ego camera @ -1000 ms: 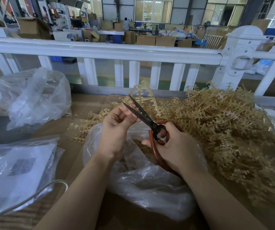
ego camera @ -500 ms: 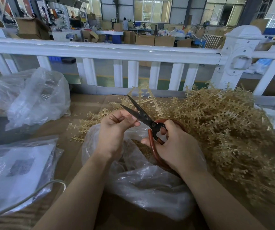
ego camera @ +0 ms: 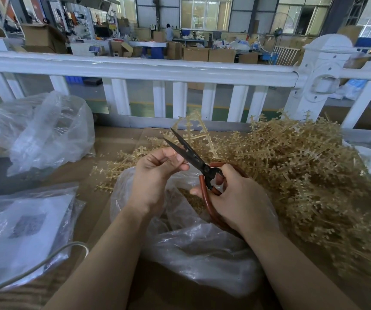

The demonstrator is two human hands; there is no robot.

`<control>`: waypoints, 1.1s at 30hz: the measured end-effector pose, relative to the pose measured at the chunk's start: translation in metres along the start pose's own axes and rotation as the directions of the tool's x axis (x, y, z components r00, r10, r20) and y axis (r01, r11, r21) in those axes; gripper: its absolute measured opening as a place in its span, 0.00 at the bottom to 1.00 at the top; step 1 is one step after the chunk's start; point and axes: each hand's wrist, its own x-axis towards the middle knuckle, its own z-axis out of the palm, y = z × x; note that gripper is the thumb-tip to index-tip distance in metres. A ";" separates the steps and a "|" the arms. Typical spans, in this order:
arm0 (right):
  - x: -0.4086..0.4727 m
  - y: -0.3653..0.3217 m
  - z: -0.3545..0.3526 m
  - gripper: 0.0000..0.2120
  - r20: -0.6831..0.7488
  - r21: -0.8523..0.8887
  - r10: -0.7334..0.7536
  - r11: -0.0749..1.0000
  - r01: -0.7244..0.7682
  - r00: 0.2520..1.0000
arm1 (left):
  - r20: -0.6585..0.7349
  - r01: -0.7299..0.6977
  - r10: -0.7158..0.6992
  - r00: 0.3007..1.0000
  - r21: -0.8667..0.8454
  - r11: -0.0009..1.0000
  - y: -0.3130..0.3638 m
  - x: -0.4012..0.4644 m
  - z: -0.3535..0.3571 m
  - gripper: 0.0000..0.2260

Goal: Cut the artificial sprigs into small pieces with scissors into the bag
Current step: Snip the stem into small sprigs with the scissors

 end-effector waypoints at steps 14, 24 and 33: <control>-0.001 -0.001 -0.003 0.31 -0.031 -0.028 -0.034 0.999 0.033 0.999 | -0.021 -0.038 0.042 0.999 0.169 0.985 0.001 0.000 0.000 0.05; -0.002 -0.002 -0.004 0.30 -0.048 -0.054 -0.049 0.997 0.047 0.998 | -0.026 -0.014 0.018 0.999 0.155 0.988 0.000 -0.001 0.001 0.02; -0.002 0.002 0.000 0.34 -0.074 -0.031 -0.042 0.999 0.039 0.996 | -0.027 0.219 -0.226 0.974 -0.158 0.963 0.004 0.001 -0.002 0.07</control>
